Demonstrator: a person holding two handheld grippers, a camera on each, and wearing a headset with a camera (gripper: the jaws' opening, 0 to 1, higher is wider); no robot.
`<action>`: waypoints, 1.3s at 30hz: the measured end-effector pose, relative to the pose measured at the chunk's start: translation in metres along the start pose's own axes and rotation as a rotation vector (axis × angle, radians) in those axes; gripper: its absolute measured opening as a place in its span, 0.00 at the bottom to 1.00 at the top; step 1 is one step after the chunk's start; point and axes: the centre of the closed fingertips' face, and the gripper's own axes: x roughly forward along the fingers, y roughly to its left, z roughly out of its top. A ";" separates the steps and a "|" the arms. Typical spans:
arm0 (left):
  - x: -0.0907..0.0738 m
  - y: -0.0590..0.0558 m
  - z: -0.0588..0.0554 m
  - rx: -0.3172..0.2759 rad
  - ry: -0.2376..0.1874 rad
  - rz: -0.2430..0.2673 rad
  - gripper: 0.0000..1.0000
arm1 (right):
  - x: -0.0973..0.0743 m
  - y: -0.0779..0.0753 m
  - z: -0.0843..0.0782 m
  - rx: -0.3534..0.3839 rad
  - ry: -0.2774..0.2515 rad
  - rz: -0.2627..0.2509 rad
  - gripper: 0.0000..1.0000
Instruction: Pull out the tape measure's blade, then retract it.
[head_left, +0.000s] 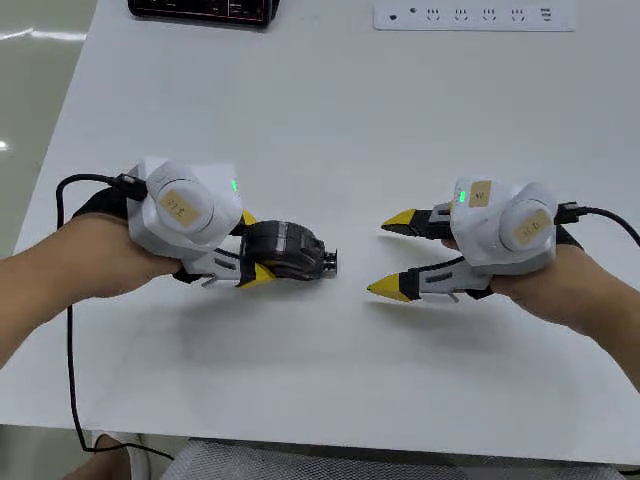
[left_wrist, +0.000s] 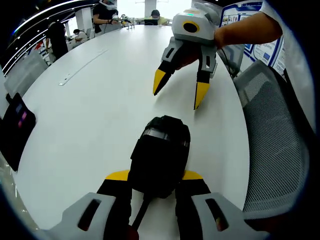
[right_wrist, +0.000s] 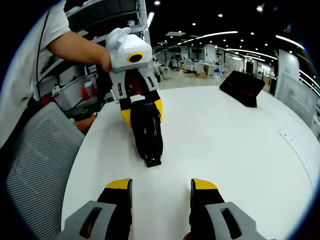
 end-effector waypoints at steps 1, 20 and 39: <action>0.000 0.000 0.000 -0.001 0.000 0.000 0.29 | 0.001 0.000 0.000 0.000 -0.001 0.002 0.43; 0.001 0.002 -0.001 -0.009 0.000 0.003 0.28 | 0.030 0.010 0.017 -0.050 -0.040 0.061 0.27; 0.002 0.002 -0.001 -0.009 -0.003 0.000 0.29 | 0.045 0.013 0.021 -0.083 -0.057 0.081 0.14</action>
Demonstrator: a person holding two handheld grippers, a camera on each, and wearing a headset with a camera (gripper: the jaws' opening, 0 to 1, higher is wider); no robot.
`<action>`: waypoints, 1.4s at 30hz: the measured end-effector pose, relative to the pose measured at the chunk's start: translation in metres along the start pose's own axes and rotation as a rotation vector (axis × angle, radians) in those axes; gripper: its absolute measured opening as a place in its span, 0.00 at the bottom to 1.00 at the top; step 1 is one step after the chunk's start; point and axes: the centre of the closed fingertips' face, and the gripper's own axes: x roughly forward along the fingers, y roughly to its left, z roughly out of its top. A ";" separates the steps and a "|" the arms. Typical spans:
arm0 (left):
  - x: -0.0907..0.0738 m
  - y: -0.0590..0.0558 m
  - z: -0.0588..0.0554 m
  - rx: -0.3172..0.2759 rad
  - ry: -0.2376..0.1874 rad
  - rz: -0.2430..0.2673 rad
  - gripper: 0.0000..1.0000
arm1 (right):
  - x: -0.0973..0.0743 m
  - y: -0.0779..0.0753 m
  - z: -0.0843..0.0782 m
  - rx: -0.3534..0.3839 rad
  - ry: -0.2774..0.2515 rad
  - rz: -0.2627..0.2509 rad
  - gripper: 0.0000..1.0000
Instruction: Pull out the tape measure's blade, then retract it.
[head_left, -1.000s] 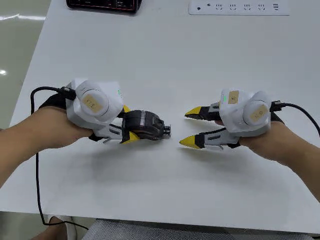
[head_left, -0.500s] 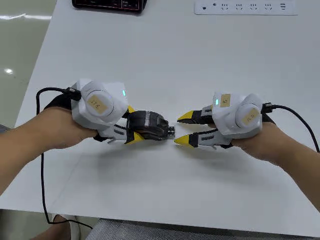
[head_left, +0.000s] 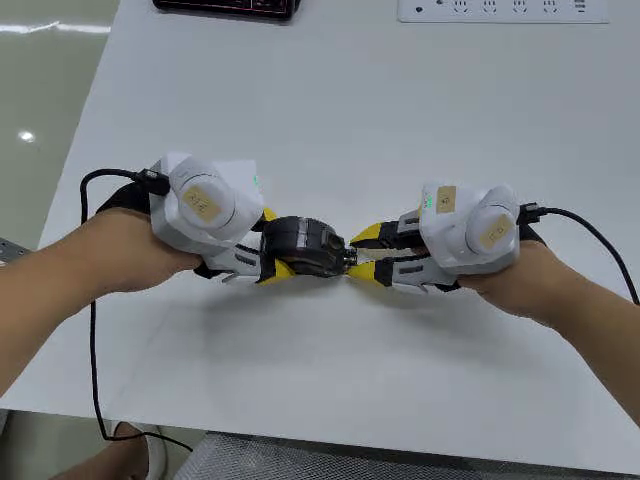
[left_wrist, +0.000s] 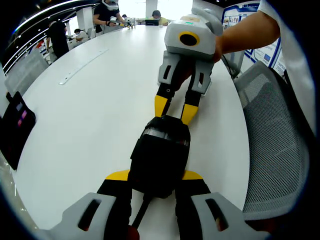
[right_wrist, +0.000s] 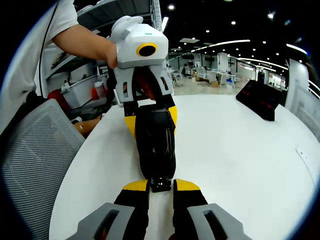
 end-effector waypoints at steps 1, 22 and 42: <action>0.000 0.000 0.000 0.000 0.000 0.000 0.29 | 0.001 0.001 -0.001 0.003 0.001 0.004 0.14; 0.000 -0.001 0.000 0.006 0.003 0.008 0.28 | 0.004 0.002 -0.003 -0.020 0.008 0.014 0.11; 0.000 0.000 0.000 0.049 0.024 0.010 0.27 | -0.002 0.002 -0.007 -0.042 0.021 0.017 0.10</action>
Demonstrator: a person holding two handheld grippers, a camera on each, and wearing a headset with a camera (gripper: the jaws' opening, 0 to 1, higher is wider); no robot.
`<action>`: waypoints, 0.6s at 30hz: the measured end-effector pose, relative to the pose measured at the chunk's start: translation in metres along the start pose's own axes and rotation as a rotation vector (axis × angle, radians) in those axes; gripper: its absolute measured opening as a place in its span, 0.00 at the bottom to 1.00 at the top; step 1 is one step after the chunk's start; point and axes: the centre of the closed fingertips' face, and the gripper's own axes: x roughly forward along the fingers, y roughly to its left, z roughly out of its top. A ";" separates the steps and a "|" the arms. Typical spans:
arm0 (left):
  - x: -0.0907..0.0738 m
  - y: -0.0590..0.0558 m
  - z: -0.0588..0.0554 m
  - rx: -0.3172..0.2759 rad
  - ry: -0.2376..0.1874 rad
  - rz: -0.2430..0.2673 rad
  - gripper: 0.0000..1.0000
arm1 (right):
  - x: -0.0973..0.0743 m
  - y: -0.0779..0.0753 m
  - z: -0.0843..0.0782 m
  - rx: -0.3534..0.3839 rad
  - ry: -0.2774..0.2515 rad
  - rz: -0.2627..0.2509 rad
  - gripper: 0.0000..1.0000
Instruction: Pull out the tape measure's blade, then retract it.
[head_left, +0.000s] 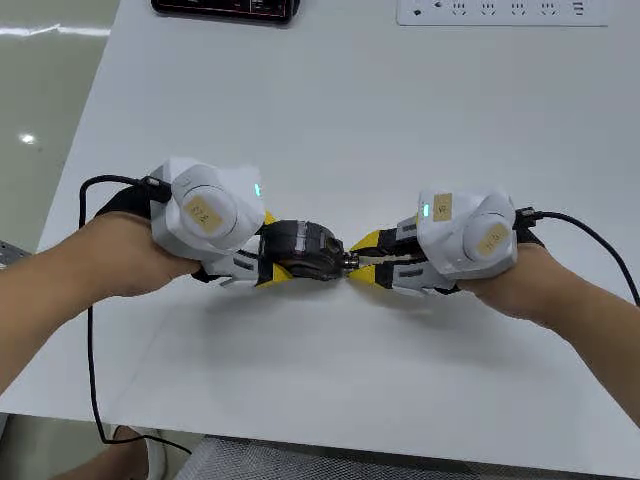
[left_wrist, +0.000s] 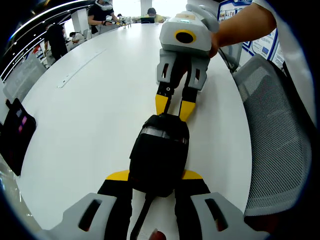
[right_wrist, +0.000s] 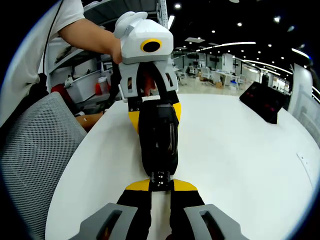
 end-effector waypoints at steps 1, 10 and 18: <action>0.000 0.000 0.000 0.001 0.001 0.001 0.27 | -0.002 0.000 -0.002 0.004 0.000 -0.001 0.10; 0.000 0.000 0.000 0.005 0.003 0.004 0.28 | -0.016 0.000 -0.010 0.016 0.012 -0.015 0.10; 0.000 0.000 0.000 0.006 0.008 0.003 0.28 | -0.022 0.000 -0.014 0.021 0.017 -0.026 0.10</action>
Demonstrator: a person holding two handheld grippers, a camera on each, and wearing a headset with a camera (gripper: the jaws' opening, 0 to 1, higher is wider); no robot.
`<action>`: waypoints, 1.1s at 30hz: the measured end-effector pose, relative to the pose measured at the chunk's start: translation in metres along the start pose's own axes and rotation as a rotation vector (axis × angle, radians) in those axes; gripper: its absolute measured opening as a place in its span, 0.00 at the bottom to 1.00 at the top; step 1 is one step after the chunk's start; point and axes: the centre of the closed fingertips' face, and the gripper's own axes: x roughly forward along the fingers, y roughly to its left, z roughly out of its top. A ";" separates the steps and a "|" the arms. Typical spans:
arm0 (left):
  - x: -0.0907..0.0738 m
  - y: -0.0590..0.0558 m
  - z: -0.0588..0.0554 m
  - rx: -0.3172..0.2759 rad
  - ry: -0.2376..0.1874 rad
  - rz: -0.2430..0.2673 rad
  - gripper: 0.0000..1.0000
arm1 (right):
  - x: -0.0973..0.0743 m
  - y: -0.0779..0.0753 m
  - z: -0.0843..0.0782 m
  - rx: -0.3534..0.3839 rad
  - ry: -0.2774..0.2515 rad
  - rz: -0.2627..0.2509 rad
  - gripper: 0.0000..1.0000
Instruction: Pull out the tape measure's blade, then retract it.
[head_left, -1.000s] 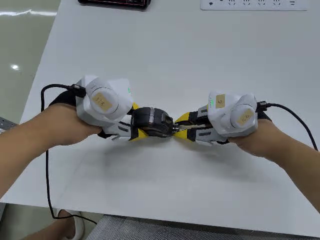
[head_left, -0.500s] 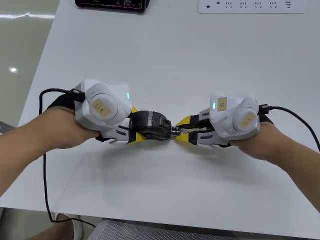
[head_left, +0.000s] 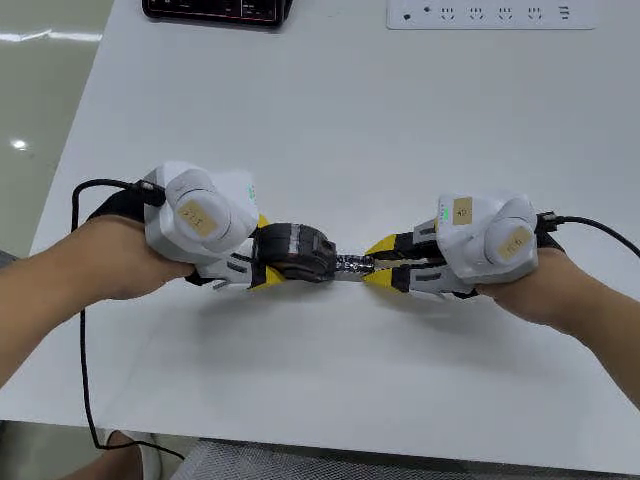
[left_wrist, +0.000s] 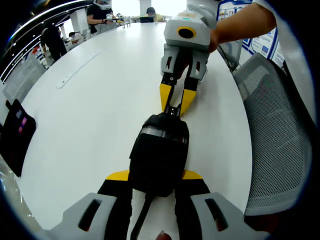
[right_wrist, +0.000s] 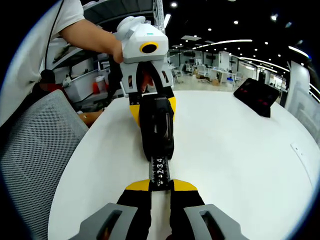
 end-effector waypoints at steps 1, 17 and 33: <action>0.000 0.000 0.000 0.001 0.001 0.001 0.28 | -0.001 0.000 0.000 -0.003 0.001 0.000 0.10; 0.000 -0.001 -0.001 0.012 0.011 0.000 0.27 | -0.020 0.001 -0.012 0.006 0.026 -0.018 0.09; 0.000 0.000 -0.002 0.012 0.018 -0.003 0.27 | -0.038 0.002 -0.020 0.016 0.047 -0.040 0.09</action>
